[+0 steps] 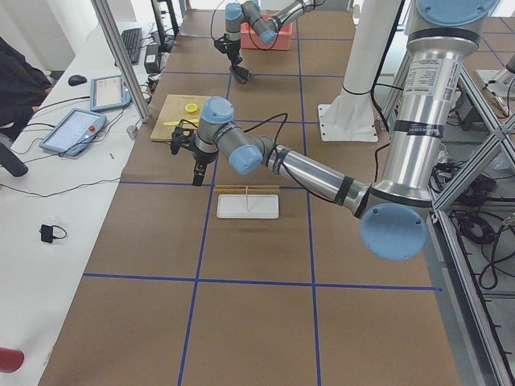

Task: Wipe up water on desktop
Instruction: 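Wipe the towel farther from the robot, then back nearer, with the right gripper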

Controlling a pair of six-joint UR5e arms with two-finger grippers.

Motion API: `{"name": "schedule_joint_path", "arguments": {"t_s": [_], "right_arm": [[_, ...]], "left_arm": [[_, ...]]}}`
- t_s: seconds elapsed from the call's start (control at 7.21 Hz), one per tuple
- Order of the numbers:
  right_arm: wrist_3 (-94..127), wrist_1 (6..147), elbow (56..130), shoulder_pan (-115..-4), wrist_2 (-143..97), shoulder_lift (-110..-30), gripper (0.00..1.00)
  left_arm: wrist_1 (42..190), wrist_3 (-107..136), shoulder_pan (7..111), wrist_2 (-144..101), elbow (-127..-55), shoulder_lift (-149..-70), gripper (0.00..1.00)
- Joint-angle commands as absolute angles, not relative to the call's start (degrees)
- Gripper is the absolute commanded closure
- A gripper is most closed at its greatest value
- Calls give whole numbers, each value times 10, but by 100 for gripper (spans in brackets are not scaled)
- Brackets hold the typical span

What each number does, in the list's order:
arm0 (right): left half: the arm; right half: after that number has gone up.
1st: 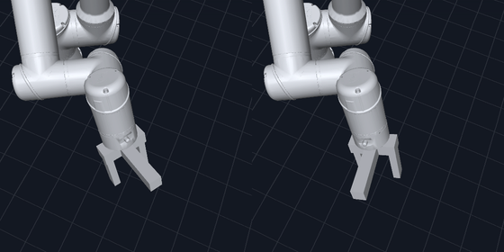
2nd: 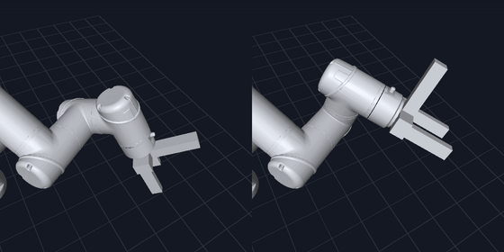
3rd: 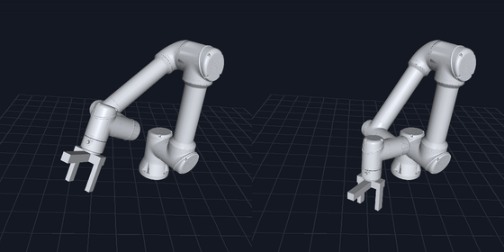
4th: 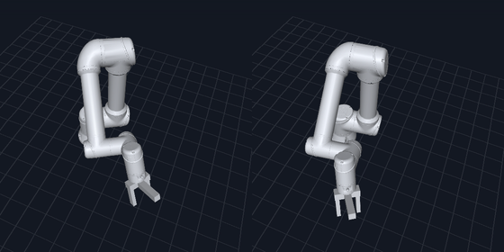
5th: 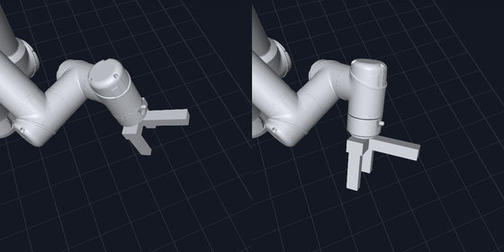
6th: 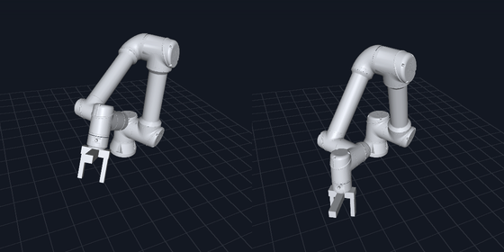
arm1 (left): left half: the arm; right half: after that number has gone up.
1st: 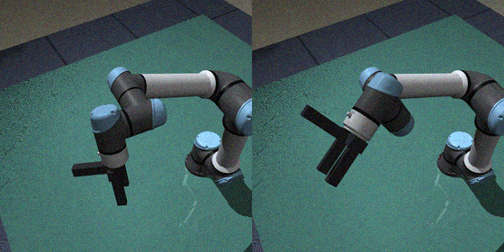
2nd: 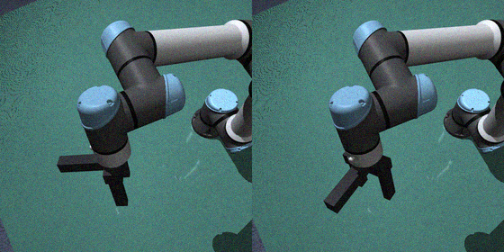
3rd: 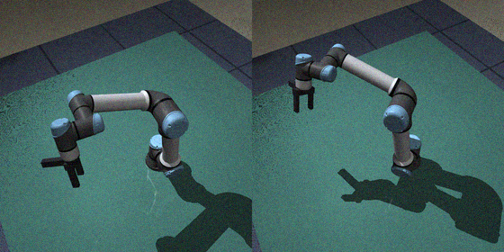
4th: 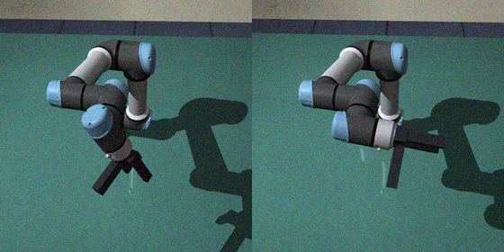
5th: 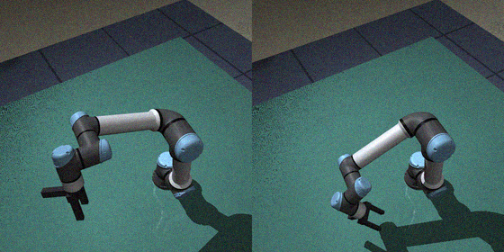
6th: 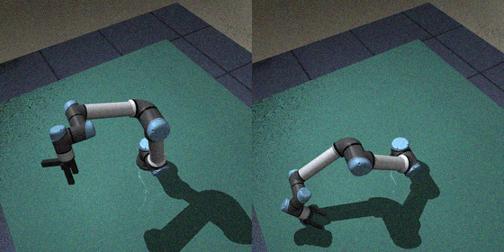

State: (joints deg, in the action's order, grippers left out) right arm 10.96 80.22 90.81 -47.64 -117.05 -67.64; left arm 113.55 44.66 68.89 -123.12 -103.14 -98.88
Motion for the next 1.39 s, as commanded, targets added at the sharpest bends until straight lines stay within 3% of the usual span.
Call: {"name": "schedule_joint_path", "arguments": {"t_s": [0.0, 0.28, 0.69, 0.97, 1.25], "right_arm": [[178, 797, 1006, -414, -1186, -743, 100], [219, 799, 1107, -362, -1187, -828, 100], [335, 795, 1160, -266, -1175, -881, 100], [376, 803, 1151, -230, -1150, -834, 100], [369, 810, 1053, -305, -1160, -734, 100]], "left_arm": [[1136, 446, 689, -1230, -1029, -988, 2], [1136, 444, 690, -1228, -1022, -987, 2], [1136, 441, 689, -1215, -1020, -987, 2], [1136, 440, 689, -1215, -1020, -988, 2], [1136, 441, 688, -1215, -1020, -991, 2]]}}
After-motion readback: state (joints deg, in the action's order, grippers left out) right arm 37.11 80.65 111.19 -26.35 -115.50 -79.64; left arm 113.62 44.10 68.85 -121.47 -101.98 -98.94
